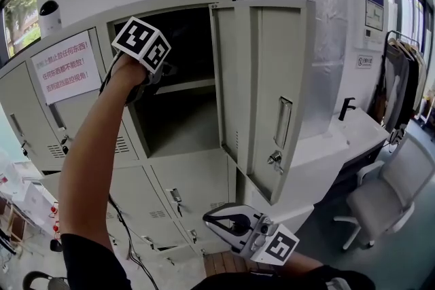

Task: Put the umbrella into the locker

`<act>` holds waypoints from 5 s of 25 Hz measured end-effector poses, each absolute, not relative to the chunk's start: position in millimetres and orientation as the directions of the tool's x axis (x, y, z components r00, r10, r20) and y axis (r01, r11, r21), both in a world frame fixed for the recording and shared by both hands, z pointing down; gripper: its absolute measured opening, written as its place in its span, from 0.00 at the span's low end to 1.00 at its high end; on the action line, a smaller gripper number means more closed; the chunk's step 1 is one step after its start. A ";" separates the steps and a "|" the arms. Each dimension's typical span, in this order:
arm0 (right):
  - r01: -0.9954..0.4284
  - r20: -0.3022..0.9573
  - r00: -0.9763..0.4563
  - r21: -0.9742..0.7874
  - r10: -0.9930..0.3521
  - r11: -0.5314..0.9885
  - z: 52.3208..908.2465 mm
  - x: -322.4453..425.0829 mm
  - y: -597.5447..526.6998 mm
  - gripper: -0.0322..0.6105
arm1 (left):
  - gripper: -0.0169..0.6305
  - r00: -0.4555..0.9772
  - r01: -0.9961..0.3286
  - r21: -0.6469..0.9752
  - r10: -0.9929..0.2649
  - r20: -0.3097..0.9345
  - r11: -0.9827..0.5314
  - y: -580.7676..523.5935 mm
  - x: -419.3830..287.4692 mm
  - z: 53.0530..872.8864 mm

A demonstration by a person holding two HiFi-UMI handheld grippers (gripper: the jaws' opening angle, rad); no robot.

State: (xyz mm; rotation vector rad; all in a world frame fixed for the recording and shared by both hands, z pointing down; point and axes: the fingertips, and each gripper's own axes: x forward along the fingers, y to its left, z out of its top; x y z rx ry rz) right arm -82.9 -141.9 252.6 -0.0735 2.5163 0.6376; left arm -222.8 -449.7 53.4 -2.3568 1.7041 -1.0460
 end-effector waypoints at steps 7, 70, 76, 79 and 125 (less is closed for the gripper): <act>-0.200 -0.514 -0.856 0.422 0.051 0.884 255.1 -78.7 -148.8 0.07 | 0.42 0.156 -0.841 -0.396 -0.866 0.474 -0.369 -468.9 -230.0 51.1; -0.201 -0.477 -0.879 0.384 0.007 0.901 266.8 -88.0 -147.1 0.07 | 0.46 0.220 -0.735 -0.605 -0.952 0.214 -0.306 -463.0 -212.4 11.8; -0.182 -0.463 -0.886 0.385 0.020 0.905 267.7 -94.0 -149.1 0.07 | 0.37 0.362 -0.752 -0.592 -0.932 -0.003 -0.290 -415.0 -200.7 -21.3; -0.173 -0.460 -0.888 0.385 0.026 0.906 268.1 -97.4 -149.6 0.07 | 0.33 0.431 -0.760 -0.578 -0.897 -0.103 -0.298 -391.0 -194.5 -30.5; -0.197 -0.260 -0.955 0.195 -0.143 0.961 357.3 -88.7 -197.0 0.07 | 0.09 0.522 -0.828 -0.009 -0.764 -0.379 -0.561 -163.1 -227.5 298.4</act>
